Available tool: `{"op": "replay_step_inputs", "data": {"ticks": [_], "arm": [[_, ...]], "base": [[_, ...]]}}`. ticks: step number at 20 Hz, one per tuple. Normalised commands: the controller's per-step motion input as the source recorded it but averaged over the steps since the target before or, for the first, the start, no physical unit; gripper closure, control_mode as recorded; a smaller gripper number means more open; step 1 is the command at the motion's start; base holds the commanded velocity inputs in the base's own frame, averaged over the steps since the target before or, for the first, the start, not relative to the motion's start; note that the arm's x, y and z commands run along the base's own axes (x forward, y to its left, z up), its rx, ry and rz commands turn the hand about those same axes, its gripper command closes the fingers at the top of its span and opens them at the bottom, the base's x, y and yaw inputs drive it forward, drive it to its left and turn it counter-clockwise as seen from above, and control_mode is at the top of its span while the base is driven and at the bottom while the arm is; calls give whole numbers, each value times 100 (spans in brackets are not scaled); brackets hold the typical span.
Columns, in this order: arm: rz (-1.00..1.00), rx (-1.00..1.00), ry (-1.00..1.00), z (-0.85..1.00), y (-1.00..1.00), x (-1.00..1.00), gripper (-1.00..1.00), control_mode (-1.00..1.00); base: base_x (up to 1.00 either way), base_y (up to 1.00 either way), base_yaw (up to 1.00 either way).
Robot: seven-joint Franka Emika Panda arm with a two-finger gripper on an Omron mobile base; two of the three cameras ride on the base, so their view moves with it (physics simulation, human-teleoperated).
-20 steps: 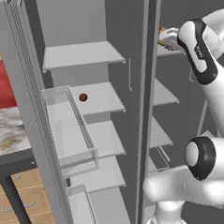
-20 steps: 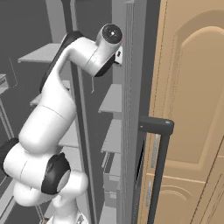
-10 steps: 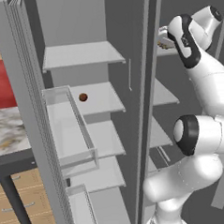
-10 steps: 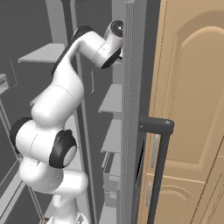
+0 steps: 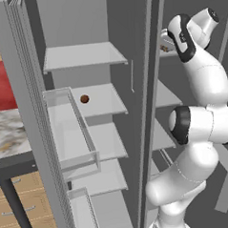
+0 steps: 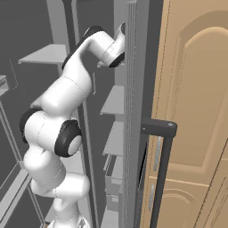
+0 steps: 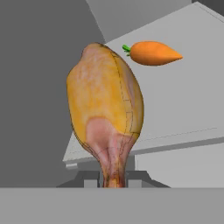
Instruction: There's a chicken drumstick in the fridge that needs to be moved to the freezer for freezing. Pick up the chicken drumstick from the fridge, place it on any shelf in the freezer, and close the fridge and freezer doors when done.
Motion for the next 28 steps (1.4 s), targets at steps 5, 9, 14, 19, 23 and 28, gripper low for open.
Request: {"op": "replay_step_inputs", "data": {"ticks": [5,9,14,19,23,28], "arm": [[0,0,1,-18,-1,39,100,-100],[0,0,0,-4,-11,26,100,-100],[0,0,0,-12,-3,32,100,-100],[0,0,0,-7,0,41,100,-100],[0,0,0,-6,-2,45,100,-100],[0,0,0,-13,0,52,100,-100]], "base": [[0,0,0],[0,0,0],[0,0,0],[0,0,0],[0,0,0],[0,0,0]]}}
